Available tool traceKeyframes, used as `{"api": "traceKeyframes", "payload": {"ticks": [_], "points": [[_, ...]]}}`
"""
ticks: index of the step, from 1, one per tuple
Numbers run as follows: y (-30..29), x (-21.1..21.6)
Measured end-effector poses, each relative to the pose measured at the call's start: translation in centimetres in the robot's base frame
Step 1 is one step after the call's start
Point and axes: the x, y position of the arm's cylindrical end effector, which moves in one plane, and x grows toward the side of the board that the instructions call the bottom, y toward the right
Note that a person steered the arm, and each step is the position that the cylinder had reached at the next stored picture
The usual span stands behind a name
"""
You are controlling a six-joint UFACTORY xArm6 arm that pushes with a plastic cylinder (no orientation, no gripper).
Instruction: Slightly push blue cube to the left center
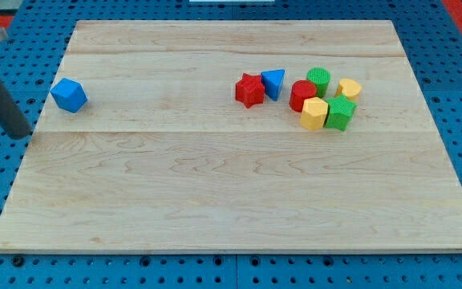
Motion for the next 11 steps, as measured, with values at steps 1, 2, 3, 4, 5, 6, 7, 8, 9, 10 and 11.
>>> {"api": "traceKeyframes", "payload": {"ticks": [1, 2, 3, 4, 5, 6, 7, 8, 9, 10, 11], "points": [[3.1, -3.7], [2.4, -4.6], [7.4, -5.2], [8.4, -4.8], [8.5, -4.8], [3.5, -4.4], [1.4, -9.9], [5.4, -11.3], [9.6, -9.1], [11.3, -8.5], [2.5, -8.4]]}}
